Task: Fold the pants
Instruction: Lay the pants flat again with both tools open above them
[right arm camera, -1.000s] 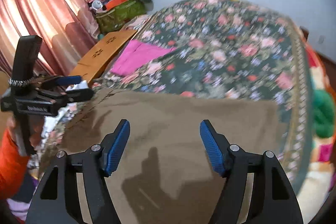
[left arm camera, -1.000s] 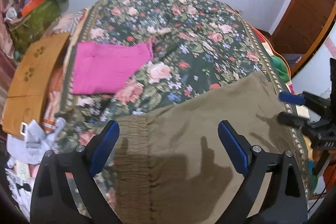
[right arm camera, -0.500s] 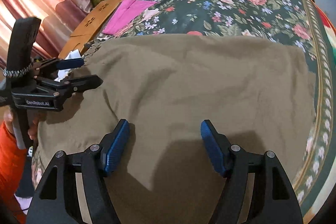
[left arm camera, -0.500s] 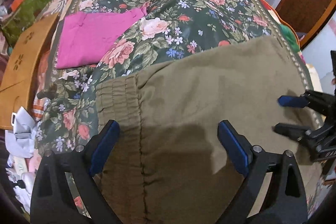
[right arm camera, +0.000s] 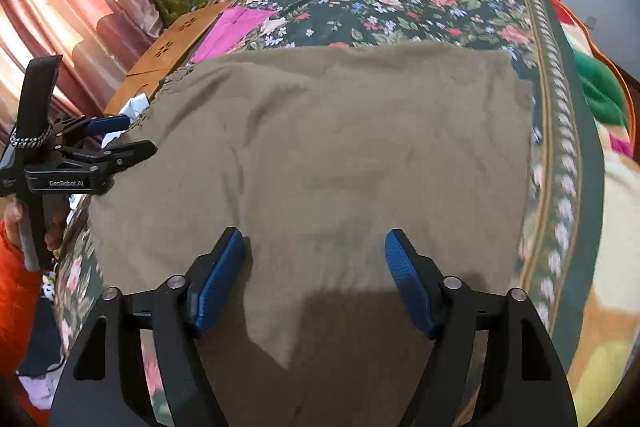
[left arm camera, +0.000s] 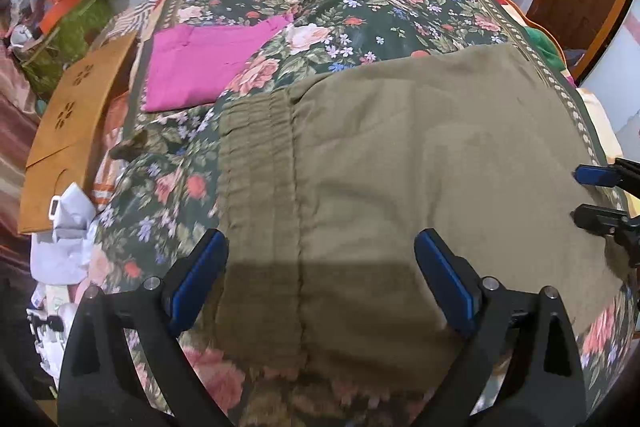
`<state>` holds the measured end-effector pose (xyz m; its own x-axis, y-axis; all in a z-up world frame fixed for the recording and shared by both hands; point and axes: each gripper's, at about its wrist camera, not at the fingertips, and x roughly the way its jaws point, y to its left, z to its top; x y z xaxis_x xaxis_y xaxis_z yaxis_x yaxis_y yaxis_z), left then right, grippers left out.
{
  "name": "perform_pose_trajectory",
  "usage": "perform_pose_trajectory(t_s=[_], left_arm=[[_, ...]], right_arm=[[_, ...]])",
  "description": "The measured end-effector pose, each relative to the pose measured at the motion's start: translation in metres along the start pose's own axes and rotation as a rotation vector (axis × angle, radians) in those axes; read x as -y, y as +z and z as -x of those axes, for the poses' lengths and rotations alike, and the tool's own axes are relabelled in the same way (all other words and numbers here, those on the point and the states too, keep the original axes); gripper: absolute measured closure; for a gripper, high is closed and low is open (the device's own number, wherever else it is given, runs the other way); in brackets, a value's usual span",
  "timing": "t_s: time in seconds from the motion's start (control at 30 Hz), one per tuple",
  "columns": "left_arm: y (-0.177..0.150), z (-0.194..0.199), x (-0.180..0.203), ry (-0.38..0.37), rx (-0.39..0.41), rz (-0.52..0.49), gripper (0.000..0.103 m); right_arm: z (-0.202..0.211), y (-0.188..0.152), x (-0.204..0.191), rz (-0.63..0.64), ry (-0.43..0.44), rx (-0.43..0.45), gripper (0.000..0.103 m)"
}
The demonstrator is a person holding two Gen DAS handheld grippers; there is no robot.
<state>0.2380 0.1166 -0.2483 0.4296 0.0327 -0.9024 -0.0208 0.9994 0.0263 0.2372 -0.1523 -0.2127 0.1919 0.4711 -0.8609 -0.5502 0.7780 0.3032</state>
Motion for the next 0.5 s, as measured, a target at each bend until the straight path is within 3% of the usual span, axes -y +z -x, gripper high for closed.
perform_pose_trajectory(t_s=[0.5], left_arm=[[-0.043, 0.029, -0.026, -0.064, 0.005, 0.156, 0.006]], right_arm=[[0.033, -0.047, 0.000, -0.082, -0.065, 0.085, 0.029]])
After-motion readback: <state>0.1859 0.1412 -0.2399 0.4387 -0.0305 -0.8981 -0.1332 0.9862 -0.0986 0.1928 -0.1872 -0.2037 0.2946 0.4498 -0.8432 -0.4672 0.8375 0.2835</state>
